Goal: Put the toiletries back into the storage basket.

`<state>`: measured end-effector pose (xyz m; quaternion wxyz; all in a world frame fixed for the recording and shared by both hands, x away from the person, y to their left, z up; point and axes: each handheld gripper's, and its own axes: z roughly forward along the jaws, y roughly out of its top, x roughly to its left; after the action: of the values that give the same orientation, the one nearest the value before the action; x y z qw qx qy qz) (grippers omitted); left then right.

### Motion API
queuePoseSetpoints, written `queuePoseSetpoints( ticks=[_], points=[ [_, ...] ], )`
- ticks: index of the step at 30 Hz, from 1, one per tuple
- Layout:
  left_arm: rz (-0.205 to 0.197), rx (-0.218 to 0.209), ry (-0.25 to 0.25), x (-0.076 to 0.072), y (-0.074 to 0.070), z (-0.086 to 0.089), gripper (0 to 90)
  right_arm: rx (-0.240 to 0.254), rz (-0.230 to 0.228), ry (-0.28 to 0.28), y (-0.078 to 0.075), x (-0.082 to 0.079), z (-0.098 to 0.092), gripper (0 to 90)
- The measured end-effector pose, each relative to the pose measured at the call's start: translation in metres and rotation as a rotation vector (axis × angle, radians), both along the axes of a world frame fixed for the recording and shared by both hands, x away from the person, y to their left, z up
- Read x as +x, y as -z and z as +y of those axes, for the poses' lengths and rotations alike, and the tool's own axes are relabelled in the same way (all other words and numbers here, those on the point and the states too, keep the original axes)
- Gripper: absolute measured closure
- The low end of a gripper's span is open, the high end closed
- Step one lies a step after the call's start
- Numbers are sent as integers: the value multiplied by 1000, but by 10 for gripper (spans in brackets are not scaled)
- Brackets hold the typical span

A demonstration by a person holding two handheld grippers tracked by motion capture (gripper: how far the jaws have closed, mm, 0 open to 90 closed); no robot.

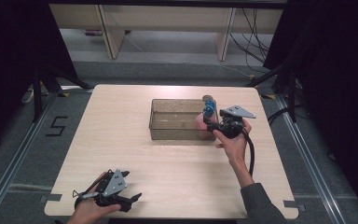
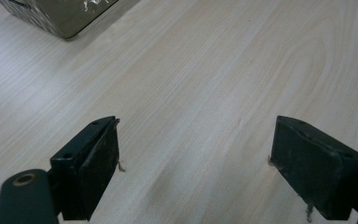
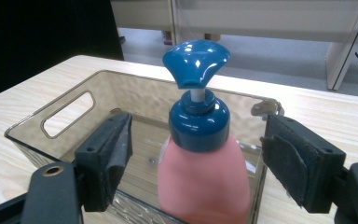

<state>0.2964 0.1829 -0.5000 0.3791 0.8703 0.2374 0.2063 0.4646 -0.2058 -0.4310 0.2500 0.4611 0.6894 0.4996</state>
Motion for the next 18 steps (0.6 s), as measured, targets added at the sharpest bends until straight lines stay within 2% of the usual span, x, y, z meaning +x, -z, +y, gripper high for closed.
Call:
queuePoseSetpoints(
  ticks=[1,2,3,5,6,7,8,9,10,12,13,14,15,16,17,18],
  points=[
    [-4,-2,-5,0,0,0,149,-26,-21,-4,0,0,-2,255],
    [2,-11,-1,-1,0,0,149,-13,0,1,-1,-2,-2,255],
    [1,-10,-1,-1,0,0,149,-28,-17,3,-1,-3,-4,255],
    [0,-7,-2,0,0,0,149,15,1,-1,0,-7,-4,255],
    [-2,-7,-3,0,0,0,149,-3,-8,-10,1,-7,-6,255],
    [-1,-8,-1,-1,0,0,149,-1,6,-3,0,-10,-6,255],
    [5,-9,3,-1,-1,0,149,14,2,-4,1,-11,-6,255],
    [9,-13,7,-1,-1,0,149,-3,-10,-10,1,-12,-8,255],
    [4,-15,3,-1,-1,0,149,17,4,-6,1,-15,-7,254],
    [3,-13,1,0,-1,0,149,-9,-12,-13,0,-16,-9,254],
    [4,-12,3,0,-1,0,149,5,-8,-16,1,-18,-9,254],
    [7,-14,8,-1,-1,0,149,-5,-13,-13,1,-19,-10,254],
    [8,-18,7,-1,-1,0,149,10,19,-16,-1,-21,-9,254],
    [4,-15,3,0,-1,0,149,4,-2,-24,0,-21,-9,254],
    [1,-21,-3,-1,-1,0,149,-5,-1,-17,0,-23,-9,254],
    [6,-16,7,-1,-1,0,149,11,12,-17,0,-25,-8,254]
  ],
)
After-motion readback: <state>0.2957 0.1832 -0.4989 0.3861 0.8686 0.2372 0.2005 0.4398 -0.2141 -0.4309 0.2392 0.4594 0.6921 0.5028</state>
